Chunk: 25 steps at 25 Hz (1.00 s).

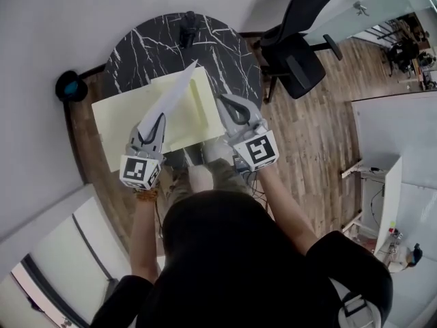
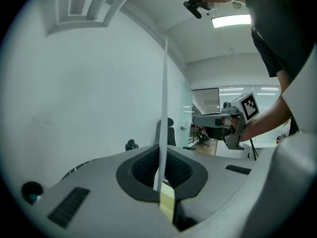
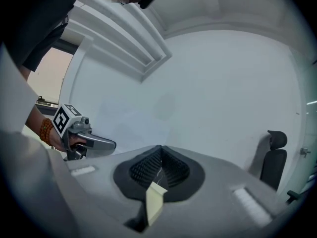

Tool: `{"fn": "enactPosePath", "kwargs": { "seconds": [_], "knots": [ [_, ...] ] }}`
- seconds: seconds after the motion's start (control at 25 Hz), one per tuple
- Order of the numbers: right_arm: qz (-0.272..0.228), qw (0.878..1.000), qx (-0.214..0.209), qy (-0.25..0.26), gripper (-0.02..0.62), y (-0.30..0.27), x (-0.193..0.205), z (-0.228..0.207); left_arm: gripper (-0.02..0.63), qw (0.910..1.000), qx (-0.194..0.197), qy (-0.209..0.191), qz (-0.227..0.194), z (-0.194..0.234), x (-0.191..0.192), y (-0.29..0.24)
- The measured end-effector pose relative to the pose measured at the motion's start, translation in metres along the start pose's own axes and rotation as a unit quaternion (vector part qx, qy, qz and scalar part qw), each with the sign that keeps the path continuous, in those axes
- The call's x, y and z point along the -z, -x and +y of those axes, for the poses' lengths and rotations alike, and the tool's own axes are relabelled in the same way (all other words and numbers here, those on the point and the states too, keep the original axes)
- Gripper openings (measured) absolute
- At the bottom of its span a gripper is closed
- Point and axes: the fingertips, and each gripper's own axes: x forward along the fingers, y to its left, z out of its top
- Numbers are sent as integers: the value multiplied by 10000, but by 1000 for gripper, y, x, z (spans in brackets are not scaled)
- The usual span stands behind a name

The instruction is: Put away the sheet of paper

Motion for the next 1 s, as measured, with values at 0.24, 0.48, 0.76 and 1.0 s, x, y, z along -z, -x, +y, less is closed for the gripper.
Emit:
{"fn": "enactPosePath", "kwargs": {
  "seconds": [0.24, 0.48, 0.76, 1.0],
  "knots": [
    [53, 10000, 33, 58, -2, -1, 13, -8, 2, 9996, 128, 252, -1, 1, 18, -11],
    [97, 9999, 70, 69, -2, 1, 14, -5, 2, 9970, 415, 603, 265, 12, 32, -13],
    [205, 9996, 38, 175, 0, -3, 21, 12, 2, 9870, 862, 966, 949, 13, 77, -16],
    [284, 9990, -10, 350, -2, -1, 21, 24, 2, 9807, 1123, 1325, 899, 5, 79, -19]
  ]
}}
